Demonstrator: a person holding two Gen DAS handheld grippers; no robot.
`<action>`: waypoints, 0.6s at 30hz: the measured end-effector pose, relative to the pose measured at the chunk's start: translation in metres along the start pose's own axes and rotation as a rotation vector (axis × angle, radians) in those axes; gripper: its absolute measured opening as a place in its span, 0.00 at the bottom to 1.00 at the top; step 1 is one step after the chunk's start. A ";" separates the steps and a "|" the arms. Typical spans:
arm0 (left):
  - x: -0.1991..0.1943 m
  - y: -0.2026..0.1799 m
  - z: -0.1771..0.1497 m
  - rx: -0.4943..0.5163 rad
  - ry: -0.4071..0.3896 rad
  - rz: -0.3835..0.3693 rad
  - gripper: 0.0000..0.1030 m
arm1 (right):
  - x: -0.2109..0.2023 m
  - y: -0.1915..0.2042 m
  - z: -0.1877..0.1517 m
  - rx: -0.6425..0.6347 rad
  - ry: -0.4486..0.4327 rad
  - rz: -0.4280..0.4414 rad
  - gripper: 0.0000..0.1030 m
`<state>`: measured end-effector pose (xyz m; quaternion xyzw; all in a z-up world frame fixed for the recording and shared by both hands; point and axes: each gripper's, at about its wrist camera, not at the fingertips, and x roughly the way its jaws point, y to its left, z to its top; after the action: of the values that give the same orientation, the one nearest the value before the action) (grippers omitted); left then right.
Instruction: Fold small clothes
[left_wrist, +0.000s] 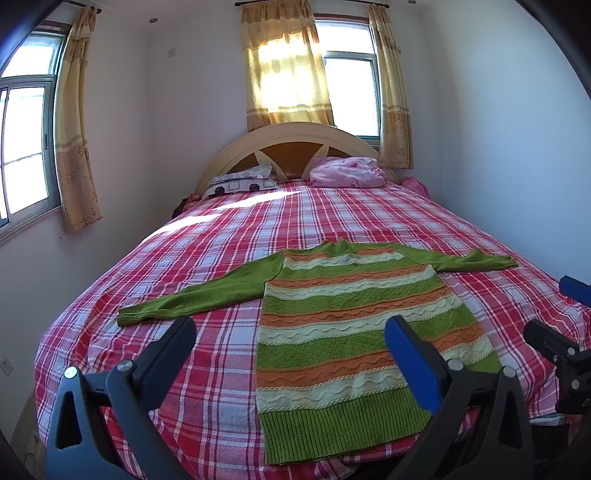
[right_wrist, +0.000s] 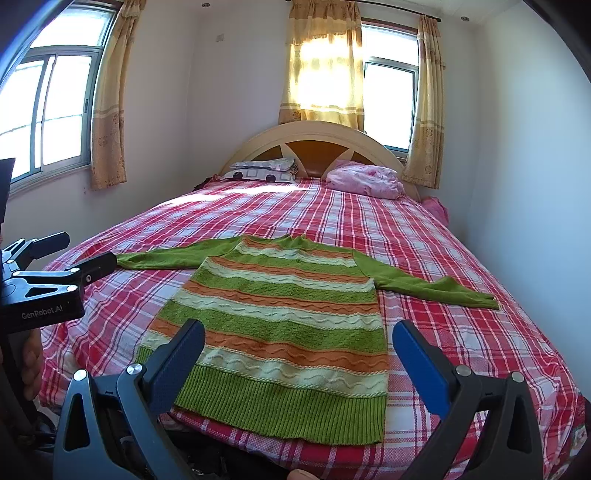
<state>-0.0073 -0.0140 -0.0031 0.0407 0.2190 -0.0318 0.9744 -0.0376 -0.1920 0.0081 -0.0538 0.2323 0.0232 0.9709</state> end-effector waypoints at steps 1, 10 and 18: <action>0.000 0.001 0.000 0.000 -0.001 -0.001 1.00 | 0.000 -0.001 0.000 0.002 0.001 0.001 0.99; 0.000 0.003 0.002 0.000 -0.002 0.002 1.00 | 0.001 0.001 -0.003 -0.001 0.007 -0.006 0.99; 0.004 0.002 0.000 0.006 0.017 0.008 1.00 | 0.005 0.000 -0.005 0.000 0.033 -0.010 0.99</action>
<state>-0.0034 -0.0117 -0.0050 0.0445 0.2269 -0.0283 0.9725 -0.0350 -0.1922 0.0014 -0.0552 0.2482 0.0172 0.9670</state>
